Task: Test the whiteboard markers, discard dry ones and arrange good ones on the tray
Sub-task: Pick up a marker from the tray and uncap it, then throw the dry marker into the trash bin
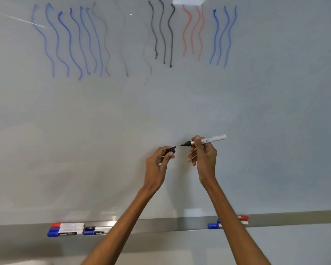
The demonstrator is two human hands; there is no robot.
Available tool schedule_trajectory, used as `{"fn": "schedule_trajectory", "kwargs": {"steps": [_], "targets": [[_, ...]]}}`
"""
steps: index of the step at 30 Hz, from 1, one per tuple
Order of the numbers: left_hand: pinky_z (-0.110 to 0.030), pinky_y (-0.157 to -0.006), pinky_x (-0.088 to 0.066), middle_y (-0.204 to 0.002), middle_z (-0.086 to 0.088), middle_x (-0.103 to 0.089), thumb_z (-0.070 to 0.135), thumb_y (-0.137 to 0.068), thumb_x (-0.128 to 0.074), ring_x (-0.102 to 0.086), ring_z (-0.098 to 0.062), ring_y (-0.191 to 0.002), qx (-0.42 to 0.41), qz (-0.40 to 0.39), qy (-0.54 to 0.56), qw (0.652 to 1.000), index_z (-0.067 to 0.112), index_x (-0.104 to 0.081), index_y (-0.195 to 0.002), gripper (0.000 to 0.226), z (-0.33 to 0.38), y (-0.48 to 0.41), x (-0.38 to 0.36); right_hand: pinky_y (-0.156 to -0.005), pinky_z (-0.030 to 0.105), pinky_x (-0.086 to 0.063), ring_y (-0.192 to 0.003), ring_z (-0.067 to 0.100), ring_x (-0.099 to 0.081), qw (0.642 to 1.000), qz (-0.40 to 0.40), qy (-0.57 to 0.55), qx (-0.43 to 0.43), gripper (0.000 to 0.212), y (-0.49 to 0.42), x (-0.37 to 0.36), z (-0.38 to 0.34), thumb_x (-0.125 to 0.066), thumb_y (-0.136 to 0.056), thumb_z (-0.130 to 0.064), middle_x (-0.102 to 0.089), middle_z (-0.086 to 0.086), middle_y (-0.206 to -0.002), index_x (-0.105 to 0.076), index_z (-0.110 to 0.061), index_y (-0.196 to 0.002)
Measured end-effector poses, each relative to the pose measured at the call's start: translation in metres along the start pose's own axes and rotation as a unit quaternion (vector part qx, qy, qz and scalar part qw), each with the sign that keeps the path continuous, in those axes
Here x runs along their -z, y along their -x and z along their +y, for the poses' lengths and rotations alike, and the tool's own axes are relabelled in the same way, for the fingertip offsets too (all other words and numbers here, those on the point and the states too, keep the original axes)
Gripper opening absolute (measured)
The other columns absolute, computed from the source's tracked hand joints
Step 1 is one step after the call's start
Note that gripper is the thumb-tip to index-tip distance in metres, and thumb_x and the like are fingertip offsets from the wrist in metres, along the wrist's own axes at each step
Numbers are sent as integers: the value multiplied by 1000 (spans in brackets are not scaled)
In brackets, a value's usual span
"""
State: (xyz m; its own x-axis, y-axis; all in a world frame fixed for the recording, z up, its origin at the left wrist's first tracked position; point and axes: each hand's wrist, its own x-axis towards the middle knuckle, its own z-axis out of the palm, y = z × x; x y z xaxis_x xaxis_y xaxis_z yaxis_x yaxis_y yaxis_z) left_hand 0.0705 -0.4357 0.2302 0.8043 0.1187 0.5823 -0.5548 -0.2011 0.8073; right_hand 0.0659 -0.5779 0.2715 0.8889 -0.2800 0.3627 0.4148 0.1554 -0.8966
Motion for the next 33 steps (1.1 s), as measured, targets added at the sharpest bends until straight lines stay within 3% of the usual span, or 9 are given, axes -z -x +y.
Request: {"fn": "schedule_trajectory", "kwargs": {"steps": [7, 12, 18, 23, 27, 33], "targets": [[-22, -74, -51, -100, 3, -70, 25, -97, -60, -73, -17, -87, 66, -42, 65, 995, 16, -68, -106, 15, -9, 17, -3, -44, 20, -41, -48, 16, -54, 999, -3, 30, -38, 29, 18, 8, 23, -56, -98, -36, -62, 2, -68, -67, -10, -94], [-18, -71, -50, -104, -4, -70, 21, -98, -59, -74, -18, -84, 64, -65, 75, 993, 12, -66, -109, 16, -10, 21, -8, -44, 19, -42, -47, 15, -55, 998, -4, 44, -47, 29, 20, 11, 32, -56, -99, -32, -62, 7, -72, -66, -5, -98], [-26, -75, -54, -103, 0, -72, 22, -98, -58, -74, -18, -85, 72, -100, 73, 990, 12, -65, -116, 21, -11, 23, -12, -46, 21, -44, -50, 17, -55, 996, -18, 67, -50, 29, 21, 14, 46, -59, -97, -33, -62, 7, -69, -66, -6, -96], [-33, -73, -54, -85, 3, -71, 25, -101, -53, -73, -15, -81, 89, -184, 27, 979, 14, -69, -110, 21, -17, 19, -13, -46, 22, -43, -47, 16, -54, 998, 2, 55, -39, 27, 25, 18, 53, -60, -97, -29, -57, 4, -58, -64, -4, -86], [-33, -72, -58, -89, -4, -72, 21, -100, -55, -70, -15, -76, 61, -142, -1, 988, 10, -70, -110, 21, -23, 19, -20, -46, 23, -43, -46, 17, -51, 998, 22, 24, -53, 26, 26, 13, 57, -60, -98, -25, -54, 9, -56, -63, -4, -82], [-30, -67, -56, -85, -1, -71, 16, -98, -57, -69, -16, -70, 37, -115, -24, 992, 13, -71, -102, 14, -27, 23, -30, -49, 27, -47, -47, 18, -48, 993, 80, -21, -82, 25, 30, 9, 70, -63, -97, -25, -51, 9, -56, -64, -6, -81]]}}
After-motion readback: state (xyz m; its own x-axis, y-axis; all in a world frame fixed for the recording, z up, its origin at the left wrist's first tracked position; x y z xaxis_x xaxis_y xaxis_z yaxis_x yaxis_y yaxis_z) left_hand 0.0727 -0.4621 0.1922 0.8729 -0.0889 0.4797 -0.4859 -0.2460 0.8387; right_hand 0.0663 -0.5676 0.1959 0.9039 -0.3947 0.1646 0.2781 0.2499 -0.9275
